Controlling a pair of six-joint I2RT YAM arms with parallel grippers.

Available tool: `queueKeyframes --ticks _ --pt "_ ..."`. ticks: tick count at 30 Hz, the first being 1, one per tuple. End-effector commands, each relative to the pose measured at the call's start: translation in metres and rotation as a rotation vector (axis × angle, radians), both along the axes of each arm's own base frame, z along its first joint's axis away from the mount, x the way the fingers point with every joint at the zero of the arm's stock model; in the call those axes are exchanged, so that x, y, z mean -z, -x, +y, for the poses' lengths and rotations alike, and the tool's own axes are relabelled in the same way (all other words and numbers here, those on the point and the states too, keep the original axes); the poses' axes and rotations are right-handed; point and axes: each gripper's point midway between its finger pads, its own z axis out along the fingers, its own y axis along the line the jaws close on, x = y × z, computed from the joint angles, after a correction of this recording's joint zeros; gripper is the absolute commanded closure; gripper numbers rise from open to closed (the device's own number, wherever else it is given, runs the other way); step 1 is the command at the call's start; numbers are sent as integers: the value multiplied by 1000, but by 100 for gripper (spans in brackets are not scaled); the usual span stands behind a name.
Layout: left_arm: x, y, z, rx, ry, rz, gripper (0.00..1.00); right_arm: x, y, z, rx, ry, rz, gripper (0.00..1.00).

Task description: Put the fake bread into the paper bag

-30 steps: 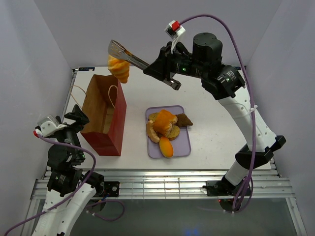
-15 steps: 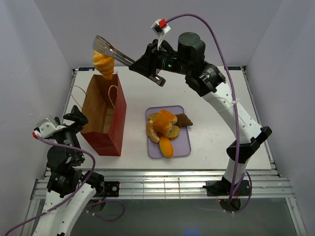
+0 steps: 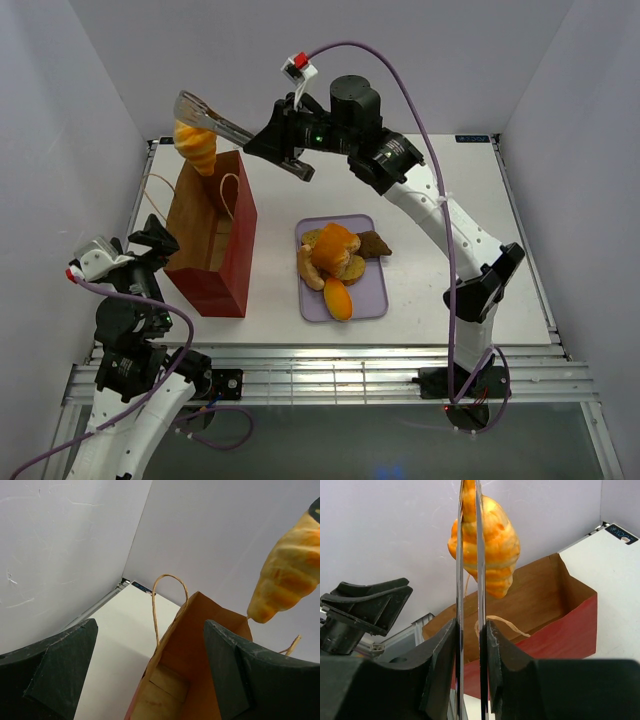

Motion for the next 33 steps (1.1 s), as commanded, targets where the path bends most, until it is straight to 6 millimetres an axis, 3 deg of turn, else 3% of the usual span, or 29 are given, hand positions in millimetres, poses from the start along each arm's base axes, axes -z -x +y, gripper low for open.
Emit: queueKeyframes --ticks 1,18,27,33 --pt "1 0 -3 15 -4 -4 3 -24 5 5 -22 -74 -59 67" --pt "0 1 -2 18 -2 -12 3 53 -2 13 -23 59 51 52" --pt "0 1 -3 19 -1 -15 3 50 -1 11 -20 59 52 52" --pt "1 -1 -5 28 -7 -10 3 19 7 -1 1 25 7 52"
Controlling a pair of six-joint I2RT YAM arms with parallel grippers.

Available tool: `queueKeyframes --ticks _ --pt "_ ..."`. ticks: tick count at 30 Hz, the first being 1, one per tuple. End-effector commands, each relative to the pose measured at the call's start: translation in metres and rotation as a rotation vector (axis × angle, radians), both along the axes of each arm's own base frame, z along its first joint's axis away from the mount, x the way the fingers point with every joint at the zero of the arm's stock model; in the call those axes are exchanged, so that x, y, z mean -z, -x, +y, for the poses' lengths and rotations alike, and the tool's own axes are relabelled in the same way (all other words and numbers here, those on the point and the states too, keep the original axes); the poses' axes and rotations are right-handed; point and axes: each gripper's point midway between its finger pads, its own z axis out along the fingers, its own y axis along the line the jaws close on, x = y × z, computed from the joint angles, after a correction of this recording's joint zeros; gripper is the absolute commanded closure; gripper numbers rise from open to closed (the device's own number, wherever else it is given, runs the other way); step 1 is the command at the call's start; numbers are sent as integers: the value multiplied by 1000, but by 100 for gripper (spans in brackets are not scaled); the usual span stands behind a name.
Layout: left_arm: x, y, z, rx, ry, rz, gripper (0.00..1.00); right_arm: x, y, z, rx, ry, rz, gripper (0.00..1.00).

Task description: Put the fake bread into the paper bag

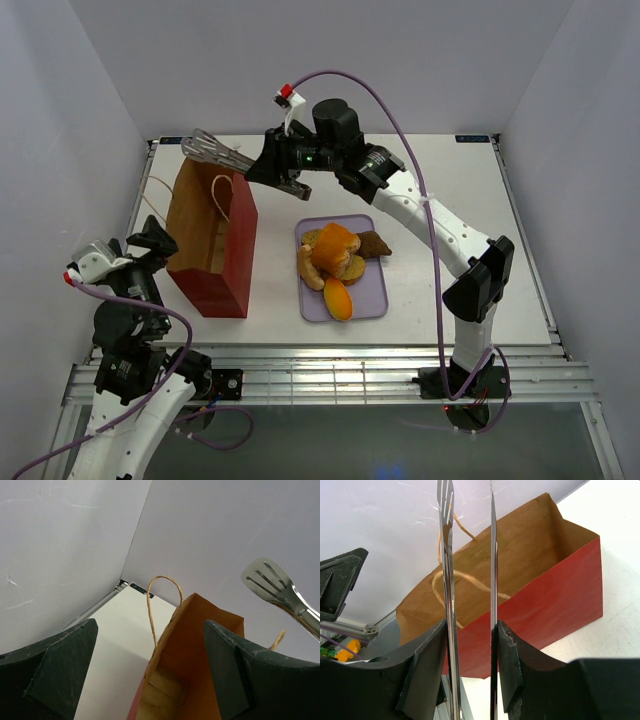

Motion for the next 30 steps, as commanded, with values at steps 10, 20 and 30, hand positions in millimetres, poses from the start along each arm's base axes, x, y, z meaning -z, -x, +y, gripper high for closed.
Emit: queueKeyframes --ticks 10,20,30 --pt "2 -4 -7 36 -17 2 4 -87 22 -86 177 -100 -162 50" --pt "4 -7 -10 45 -26 15 2 -17 25 -175 368 7 -82 50" --pt "5 -7 -10 45 -24 15 17 49 50 -237 465 99 -4 49"
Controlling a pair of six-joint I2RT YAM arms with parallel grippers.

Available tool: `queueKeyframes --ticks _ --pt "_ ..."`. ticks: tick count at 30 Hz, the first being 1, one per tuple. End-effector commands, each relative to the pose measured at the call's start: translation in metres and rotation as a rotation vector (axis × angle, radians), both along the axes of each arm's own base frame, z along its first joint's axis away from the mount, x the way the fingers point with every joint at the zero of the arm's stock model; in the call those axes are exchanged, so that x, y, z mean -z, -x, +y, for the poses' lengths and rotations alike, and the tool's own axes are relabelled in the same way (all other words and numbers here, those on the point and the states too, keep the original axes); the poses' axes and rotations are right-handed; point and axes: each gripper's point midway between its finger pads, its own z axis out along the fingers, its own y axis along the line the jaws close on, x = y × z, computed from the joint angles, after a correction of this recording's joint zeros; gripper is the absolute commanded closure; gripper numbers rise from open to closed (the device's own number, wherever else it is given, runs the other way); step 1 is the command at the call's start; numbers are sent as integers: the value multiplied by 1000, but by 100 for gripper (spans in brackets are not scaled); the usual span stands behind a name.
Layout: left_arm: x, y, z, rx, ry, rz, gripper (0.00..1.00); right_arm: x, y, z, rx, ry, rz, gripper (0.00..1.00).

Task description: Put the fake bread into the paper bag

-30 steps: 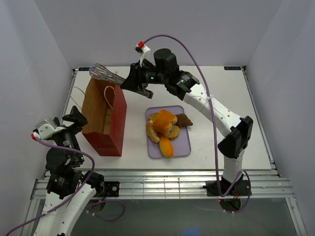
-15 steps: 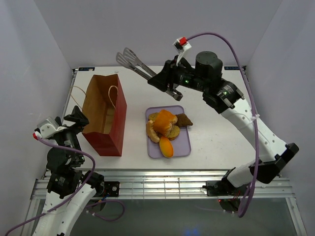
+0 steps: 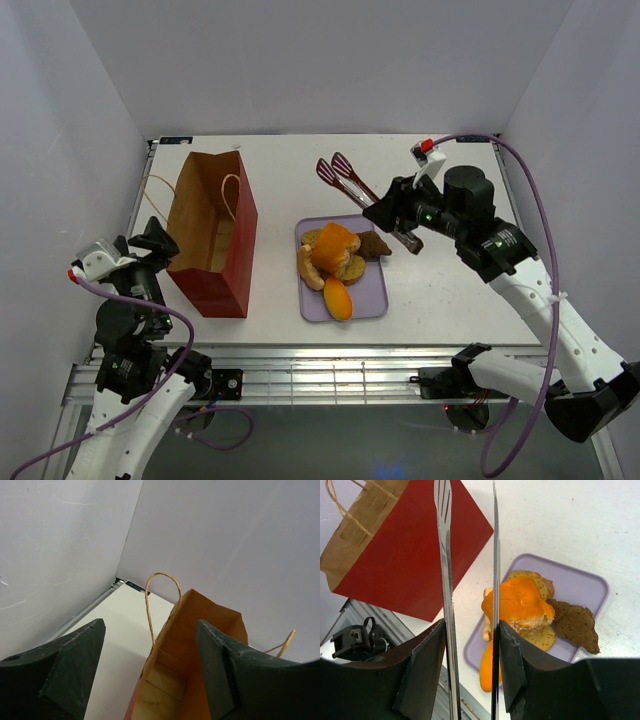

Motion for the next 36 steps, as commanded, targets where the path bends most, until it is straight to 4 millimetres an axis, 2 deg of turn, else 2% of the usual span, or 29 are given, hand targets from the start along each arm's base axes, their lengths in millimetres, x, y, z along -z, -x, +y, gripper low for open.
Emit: queueKeyframes --ticks 1,2,3,10,14,20,31,36 --pt "2 -3 -3 9 -10 12 15 1 12 -11 10 -12 -31 50" --pt "3 -3 -3 9 -9 14 14 9 14 -14 16 -2 -16 50" --pt "2 -3 -3 9 -9 12 12 25 16 -16 27 20 15 50" --pt "3 -5 -4 16 -9 17 9 73 30 -41 92 115 91 49" --pt "3 -5 -5 18 -10 20 8 93 38 -53 113 165 117 48" --pt "4 -7 -7 26 -12 27 8 119 48 -56 96 193 164 47" --pt "6 -10 -8 28 -16 40 8 131 58 -55 72 181 200 47" --pt "6 -10 -8 28 -16 39 8 129 60 -54 66 169 202 45"
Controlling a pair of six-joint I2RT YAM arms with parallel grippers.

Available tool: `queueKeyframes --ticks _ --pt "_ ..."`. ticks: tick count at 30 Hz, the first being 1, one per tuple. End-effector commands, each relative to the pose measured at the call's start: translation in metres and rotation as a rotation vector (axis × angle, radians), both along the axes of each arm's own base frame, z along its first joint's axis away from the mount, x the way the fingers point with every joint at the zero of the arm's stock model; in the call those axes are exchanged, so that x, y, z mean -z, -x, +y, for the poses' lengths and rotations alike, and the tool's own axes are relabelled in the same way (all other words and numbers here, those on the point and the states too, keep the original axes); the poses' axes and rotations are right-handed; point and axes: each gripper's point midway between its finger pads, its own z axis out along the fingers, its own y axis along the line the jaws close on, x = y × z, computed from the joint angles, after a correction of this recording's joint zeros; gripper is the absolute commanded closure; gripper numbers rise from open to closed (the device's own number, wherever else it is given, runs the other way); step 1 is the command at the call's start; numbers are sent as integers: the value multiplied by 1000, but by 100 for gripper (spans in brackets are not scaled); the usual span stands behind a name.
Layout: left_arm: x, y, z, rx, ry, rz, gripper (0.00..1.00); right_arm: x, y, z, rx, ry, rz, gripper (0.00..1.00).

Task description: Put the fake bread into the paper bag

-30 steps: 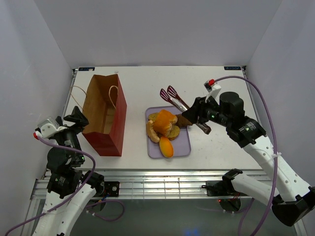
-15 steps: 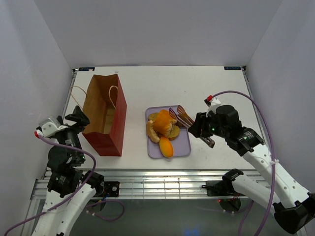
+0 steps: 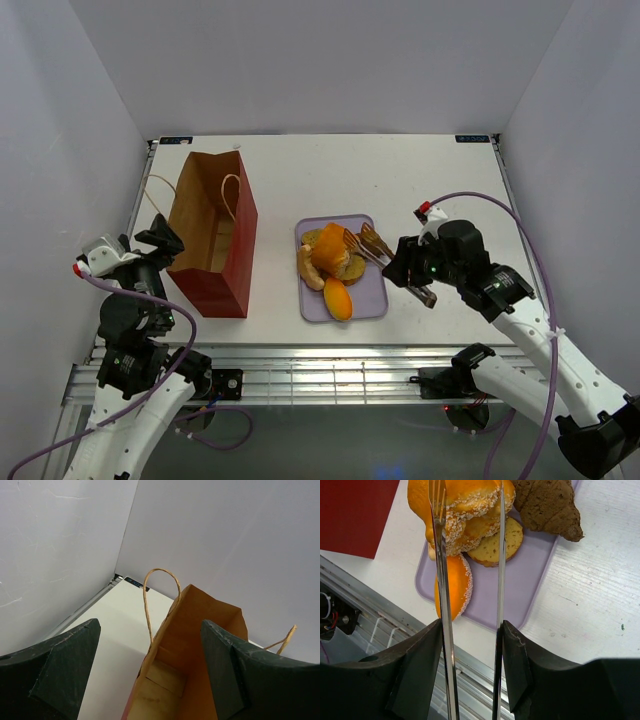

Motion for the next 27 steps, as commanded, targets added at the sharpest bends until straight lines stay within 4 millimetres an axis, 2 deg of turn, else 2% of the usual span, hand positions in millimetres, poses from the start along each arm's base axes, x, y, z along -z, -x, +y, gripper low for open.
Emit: queueKeyframes --ticks 1,7,19,27 --pt "2 -3 -4 16 -7 15 8 -13 0 4 -12 -40 -38 45" --pt "2 -3 -4 17 -6 14 8 -19 2 7 -20 -65 -35 43" --pt "2 -3 -5 24 -7 16 8 2 7 9 -27 -66 18 42" --pt "2 -4 -6 26 -10 19 8 2 4 12 -27 -75 24 41"
